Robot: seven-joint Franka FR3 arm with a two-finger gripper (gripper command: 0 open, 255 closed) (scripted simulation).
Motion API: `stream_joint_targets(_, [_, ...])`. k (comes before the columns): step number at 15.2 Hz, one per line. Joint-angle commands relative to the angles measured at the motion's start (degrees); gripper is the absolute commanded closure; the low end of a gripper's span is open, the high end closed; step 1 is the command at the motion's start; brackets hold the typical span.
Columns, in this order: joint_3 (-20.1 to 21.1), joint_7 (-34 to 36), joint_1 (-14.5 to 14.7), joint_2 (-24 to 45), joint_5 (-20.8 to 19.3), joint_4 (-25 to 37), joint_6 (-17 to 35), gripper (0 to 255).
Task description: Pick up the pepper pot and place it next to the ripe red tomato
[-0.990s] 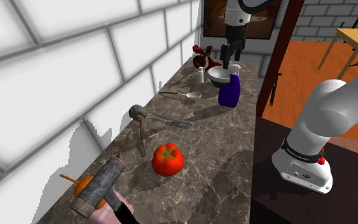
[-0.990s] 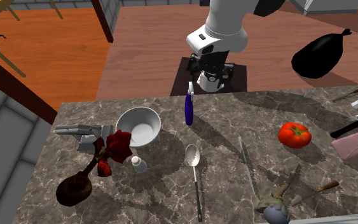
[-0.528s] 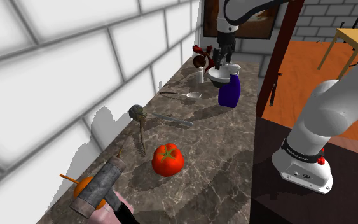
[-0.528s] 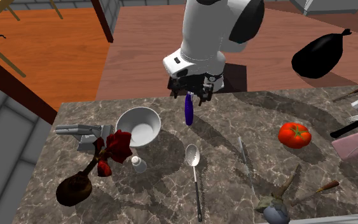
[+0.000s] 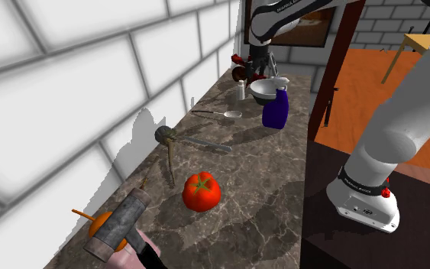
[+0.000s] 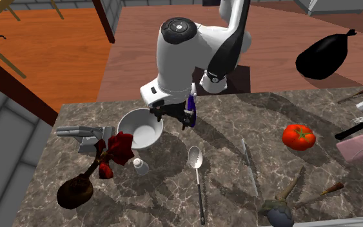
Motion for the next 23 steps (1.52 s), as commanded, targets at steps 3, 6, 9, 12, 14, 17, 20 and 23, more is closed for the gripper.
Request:
stream_joint_targets(3, [-1.27, -2.69, -0.70, 8.25, 1.92, 6.50, 3.06, 0])
stream_joint_targets(6, [-1.91, -4.88, -1.59, 14.50, 3.81, 11.97, 4.70, 0])
stream_joint_targets(9, [-2.14, -6.97, -2.83, 20.84, 5.85, 18.19, 5.64, 0])
stream_joint_targets(12, [-2.05, -8.84, -4.36, 27.34, 7.84, 25.27, 5.86, 0])
stream_joint_targets(14, [-1.92, -9.29, -4.85, 29.32, 8.39, 26.93, 6.37, 0])
stream_joint_targets(17, [-1.77, -9.50, -5.06, 30.66, 8.73, 26.56, 8.06, 0])
stream_joint_targets(20, [-1.61, -9.72, -5.28, 32.08, 9.10, 26.31, 9.70, 0])
stream_joint_targets(23, [-1.58, -9.77, -5.33, 32.36, 9.17, 26.28, 10.01, 0])
